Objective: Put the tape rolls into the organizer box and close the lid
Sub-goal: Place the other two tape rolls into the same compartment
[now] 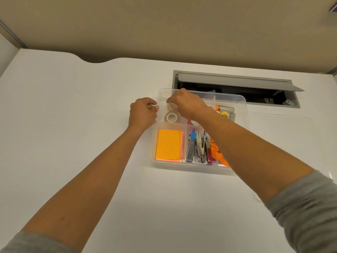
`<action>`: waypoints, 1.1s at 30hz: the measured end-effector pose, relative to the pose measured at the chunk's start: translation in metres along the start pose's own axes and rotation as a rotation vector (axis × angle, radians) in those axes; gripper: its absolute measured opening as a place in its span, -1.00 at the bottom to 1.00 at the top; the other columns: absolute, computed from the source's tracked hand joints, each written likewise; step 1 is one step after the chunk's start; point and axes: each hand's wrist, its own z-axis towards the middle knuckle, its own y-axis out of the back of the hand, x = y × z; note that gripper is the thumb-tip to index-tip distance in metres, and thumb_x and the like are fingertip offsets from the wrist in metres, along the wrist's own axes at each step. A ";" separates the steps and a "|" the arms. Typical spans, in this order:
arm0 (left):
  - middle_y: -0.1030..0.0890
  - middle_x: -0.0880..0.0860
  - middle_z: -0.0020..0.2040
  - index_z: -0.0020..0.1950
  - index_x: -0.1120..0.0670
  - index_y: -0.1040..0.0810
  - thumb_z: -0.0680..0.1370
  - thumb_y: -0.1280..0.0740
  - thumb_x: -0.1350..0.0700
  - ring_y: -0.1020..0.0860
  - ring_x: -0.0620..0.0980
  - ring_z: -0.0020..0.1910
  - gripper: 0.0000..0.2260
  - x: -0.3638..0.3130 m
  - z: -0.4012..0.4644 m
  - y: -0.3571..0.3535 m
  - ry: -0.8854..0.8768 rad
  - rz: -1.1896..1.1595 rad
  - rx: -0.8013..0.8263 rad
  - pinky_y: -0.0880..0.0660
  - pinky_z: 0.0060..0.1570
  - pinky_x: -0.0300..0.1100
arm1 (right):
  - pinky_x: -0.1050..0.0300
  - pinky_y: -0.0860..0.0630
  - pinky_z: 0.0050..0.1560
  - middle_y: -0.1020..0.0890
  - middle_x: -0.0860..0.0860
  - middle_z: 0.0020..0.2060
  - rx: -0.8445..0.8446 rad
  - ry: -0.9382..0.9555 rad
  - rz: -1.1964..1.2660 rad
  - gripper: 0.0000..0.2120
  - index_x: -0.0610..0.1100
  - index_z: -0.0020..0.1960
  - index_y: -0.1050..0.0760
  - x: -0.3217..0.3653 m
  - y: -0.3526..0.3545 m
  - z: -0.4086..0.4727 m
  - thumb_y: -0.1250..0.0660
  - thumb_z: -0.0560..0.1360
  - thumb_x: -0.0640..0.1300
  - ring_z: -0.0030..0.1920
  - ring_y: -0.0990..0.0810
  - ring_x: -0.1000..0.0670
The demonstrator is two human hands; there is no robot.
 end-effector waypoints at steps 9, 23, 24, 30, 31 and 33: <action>-0.65 0.12 -0.02 0.12 0.15 -0.60 0.54 -0.37 0.17 -0.66 0.09 -0.20 -0.82 0.004 0.002 -0.001 -0.010 0.002 0.005 -0.66 -0.23 -0.07 | -0.07 -0.46 0.14 -0.52 -0.14 0.22 0.029 0.032 0.024 -0.53 -0.11 0.32 -0.46 0.000 -0.008 0.003 -0.44 0.44 -0.11 0.22 -0.46 -0.19; -0.65 0.13 -0.01 0.14 0.17 -0.59 0.55 -0.36 0.19 -0.66 0.09 -0.19 -0.81 0.002 0.002 -0.001 -0.015 0.002 0.011 -0.66 -0.21 -0.04 | 0.04 -0.48 0.07 -0.53 -0.16 0.12 0.007 -0.025 0.039 -0.65 -0.23 0.19 -0.55 -0.003 -0.010 0.003 -0.45 0.43 -0.17 0.10 -0.51 -0.16; -0.65 0.13 -0.02 0.14 0.17 -0.59 0.54 -0.36 0.19 -0.66 0.08 -0.20 -0.82 0.002 0.002 0.000 -0.015 0.000 0.011 -0.66 -0.22 -0.06 | 0.04 -0.48 0.06 -0.53 -0.16 0.12 0.003 -0.021 0.030 -0.65 -0.24 0.18 -0.55 -0.003 -0.010 0.004 -0.46 0.43 -0.18 0.10 -0.51 -0.16; -0.64 0.09 -0.04 0.14 0.16 -0.59 0.54 -0.36 0.19 -0.65 0.04 -0.22 -0.81 0.002 0.002 -0.001 -0.011 -0.003 0.012 -0.62 -0.30 -0.19 | 0.06 -0.46 0.01 -0.52 -0.16 0.09 -0.052 -0.007 0.016 -0.67 -0.25 0.16 -0.55 -0.005 -0.015 0.004 -0.46 0.42 -0.22 0.09 -0.49 -0.14; -0.64 0.09 -0.04 0.14 0.16 -0.59 0.54 -0.36 0.18 -0.65 0.05 -0.22 -0.81 0.002 0.002 -0.001 -0.013 -0.001 0.011 -0.62 -0.30 -0.19 | 0.07 -0.45 0.01 -0.52 -0.16 0.10 -0.051 -0.006 0.020 -0.67 -0.25 0.16 -0.55 -0.004 -0.015 0.004 -0.46 0.42 -0.21 0.09 -0.49 -0.15; -0.64 0.10 -0.03 0.14 0.16 -0.59 0.55 -0.36 0.18 -0.66 0.06 -0.21 -0.82 0.002 0.002 0.000 -0.015 0.003 0.009 -0.64 -0.27 -0.15 | 0.08 -0.43 0.00 -0.52 -0.16 0.09 -0.048 -0.002 0.040 -0.68 -0.24 0.15 -0.55 -0.004 -0.016 0.005 -0.45 0.43 -0.19 0.08 -0.49 -0.15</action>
